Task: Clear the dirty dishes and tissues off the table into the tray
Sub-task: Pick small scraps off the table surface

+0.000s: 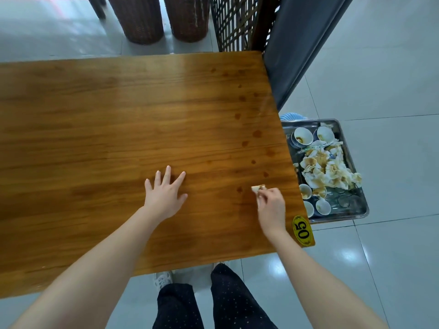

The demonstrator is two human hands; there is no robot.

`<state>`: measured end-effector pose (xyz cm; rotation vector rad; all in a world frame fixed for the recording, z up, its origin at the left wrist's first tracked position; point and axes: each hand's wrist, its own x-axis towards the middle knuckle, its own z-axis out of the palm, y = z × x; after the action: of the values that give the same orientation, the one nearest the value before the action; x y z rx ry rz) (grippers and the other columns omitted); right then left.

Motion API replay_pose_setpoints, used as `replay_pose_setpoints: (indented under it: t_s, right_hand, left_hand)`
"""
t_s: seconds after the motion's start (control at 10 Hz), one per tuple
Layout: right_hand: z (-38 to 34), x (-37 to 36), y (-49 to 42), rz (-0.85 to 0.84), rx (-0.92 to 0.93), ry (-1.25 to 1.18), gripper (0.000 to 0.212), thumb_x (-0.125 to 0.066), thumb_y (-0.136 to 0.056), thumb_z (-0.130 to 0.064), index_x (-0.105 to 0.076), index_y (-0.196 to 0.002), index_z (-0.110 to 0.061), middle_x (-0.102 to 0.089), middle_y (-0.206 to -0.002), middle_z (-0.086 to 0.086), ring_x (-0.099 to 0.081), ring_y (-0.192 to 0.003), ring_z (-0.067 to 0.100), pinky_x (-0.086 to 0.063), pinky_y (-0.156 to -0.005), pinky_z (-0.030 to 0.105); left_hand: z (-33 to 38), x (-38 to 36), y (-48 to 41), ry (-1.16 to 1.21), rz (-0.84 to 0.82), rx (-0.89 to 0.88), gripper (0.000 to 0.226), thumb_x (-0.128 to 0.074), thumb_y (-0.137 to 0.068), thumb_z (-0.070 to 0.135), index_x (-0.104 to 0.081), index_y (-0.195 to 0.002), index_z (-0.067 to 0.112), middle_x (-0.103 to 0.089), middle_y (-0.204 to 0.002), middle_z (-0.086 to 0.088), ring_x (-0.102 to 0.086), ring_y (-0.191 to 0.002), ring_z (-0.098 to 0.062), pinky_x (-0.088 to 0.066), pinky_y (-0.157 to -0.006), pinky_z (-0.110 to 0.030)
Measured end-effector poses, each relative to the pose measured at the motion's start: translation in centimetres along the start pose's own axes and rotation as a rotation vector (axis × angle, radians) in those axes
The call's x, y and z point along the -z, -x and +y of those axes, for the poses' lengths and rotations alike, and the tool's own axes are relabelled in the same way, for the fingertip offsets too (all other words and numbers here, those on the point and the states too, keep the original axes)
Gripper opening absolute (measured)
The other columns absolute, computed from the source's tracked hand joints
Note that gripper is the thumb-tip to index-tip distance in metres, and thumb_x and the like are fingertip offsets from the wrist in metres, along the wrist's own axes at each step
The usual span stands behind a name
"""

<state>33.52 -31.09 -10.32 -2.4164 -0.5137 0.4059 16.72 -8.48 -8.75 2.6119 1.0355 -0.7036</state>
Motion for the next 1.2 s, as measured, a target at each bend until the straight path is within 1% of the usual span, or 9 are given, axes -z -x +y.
replay_pose_setpoints:
  t_s: [0.1, 0.3, 0.4, 0.5, 0.6, 0.8, 0.9, 1.1, 1.2]
  right_hand:
    - [0.8, 1.3, -1.3, 0.058, -0.062, 0.008, 0.021, -0.054, -0.095, -0.007, -0.067, -0.111, -0.002, -0.056, -0.093, 0.0, -0.054, -0.087, 0.016, -0.044, -0.075, 0.025]
    - [-0.4, 0.5, -0.7, 0.048, -0.103, -0.064, 0.028, -0.058, -0.093, -0.01, -0.064, -0.12, -0.008, -0.065, -0.107, 0.005, -0.06, -0.102, 0.02, -0.053, -0.089, 0.036]
    - [-0.1, 1.0, -0.6, -0.024, -0.047, -0.063, 0.033, -0.064, -0.088, -0.006, -0.063, -0.121, -0.008, -0.058, -0.095, -0.005, -0.06, -0.091, 0.013, -0.053, -0.078, 0.024]
    - [0.9, 2.1, -0.7, -0.089, 0.064, 0.006, 0.039, -0.068, -0.085, -0.003, -0.062, -0.123, -0.009, -0.052, -0.098, -0.007, -0.056, -0.089, 0.009, -0.044, -0.075, 0.014]
    - [1.7, 2.6, -1.1, -0.12, 0.169, 0.138, 0.043, -0.072, -0.081, -0.006, -0.063, -0.123, -0.008, -0.056, -0.108, -0.002, -0.052, -0.101, 0.014, -0.039, -0.083, 0.013]
    - [1.6, 2.5, -2.0, -0.172, 0.334, 0.311, 0.049, -0.079, -0.074, -0.006, -0.065, -0.121, -0.01, -0.064, -0.111, 0.006, -0.057, -0.101, 0.022, -0.047, -0.083, 0.032]
    - [1.6, 2.8, -2.5, -0.196, 0.375, 0.36, 0.047, -0.078, -0.076, -0.012, -0.065, -0.121, -0.012, -0.062, -0.117, 0.005, -0.055, -0.108, 0.023, -0.045, -0.088, 0.037]
    - [0.4, 2.6, -3.4, -0.22, 0.406, 0.448, 0.041, -0.073, -0.082, -0.019, -0.065, -0.122, -0.013, -0.061, -0.119, 0.004, -0.052, -0.113, 0.021, -0.04, -0.095, 0.036]
    - [0.2, 2.5, -3.4, -0.199, 0.38, 0.472, 0.036, -0.074, -0.082, -0.021, -0.068, -0.116, -0.014, -0.062, -0.11, 0.003, -0.054, -0.106, 0.02, -0.04, -0.091, 0.034]
  left_hand:
    - [-0.1, 0.0, -0.3, 0.001, 0.012, 0.022, 0.069, -0.034, -0.096, 0.06, 0.001, -0.152, 0.04, 0.009, -0.162, -0.007, 0.004, -0.148, -0.036, -0.004, -0.115, -0.058]
    - [0.1, 0.0, -0.3, 0.027, 0.015, 0.039, 0.069, -0.034, -0.096, 0.059, 0.001, -0.152, 0.039, 0.009, -0.162, -0.008, 0.005, -0.148, -0.036, -0.004, -0.115, -0.057]
    - [0.2, 0.3, -0.4, 0.039, 0.014, 0.049, 0.069, -0.034, -0.097, 0.058, 0.001, -0.153, 0.038, 0.01, -0.162, -0.008, 0.005, -0.148, -0.036, -0.003, -0.116, -0.057]
    - [0.2, 0.5, -0.5, 0.053, 0.013, 0.055, 0.069, -0.035, -0.097, 0.057, 0.0, -0.153, 0.038, 0.01, -0.162, -0.008, 0.006, -0.148, -0.036, -0.003, -0.116, -0.057]
    - [0.3, 0.6, -0.6, 0.065, 0.014, 0.054, 0.069, -0.034, -0.097, 0.057, 0.001, -0.153, 0.038, 0.011, -0.162, -0.008, 0.006, -0.148, -0.036, -0.003, -0.116, -0.057]
    - [0.3, 0.4, -0.8, 0.07, 0.014, 0.061, 0.069, -0.034, -0.097, 0.057, 0.001, -0.153, 0.037, 0.011, -0.161, -0.009, 0.006, -0.148, -0.036, -0.003, -0.115, -0.057]
    - [0.3, 0.6, -0.8, 0.076, 0.01, 0.066, 0.069, -0.034, -0.098, 0.056, 0.001, -0.153, 0.036, 0.011, -0.161, -0.009, 0.006, -0.148, -0.035, -0.003, -0.116, -0.057]
    - [0.4, 1.1, -0.7, 0.08, -0.008, 0.071, 0.068, -0.033, -0.099, 0.055, 0.002, -0.153, 0.035, 0.012, -0.161, -0.009, 0.007, -0.148, -0.035, -0.002, -0.116, -0.056]
    - [0.4, 1.3, -0.8, 0.086, -0.011, 0.074, 0.068, -0.032, -0.099, 0.055, 0.002, -0.153, 0.035, 0.012, -0.161, -0.009, 0.007, -0.148, -0.035, -0.002, -0.116, -0.055]
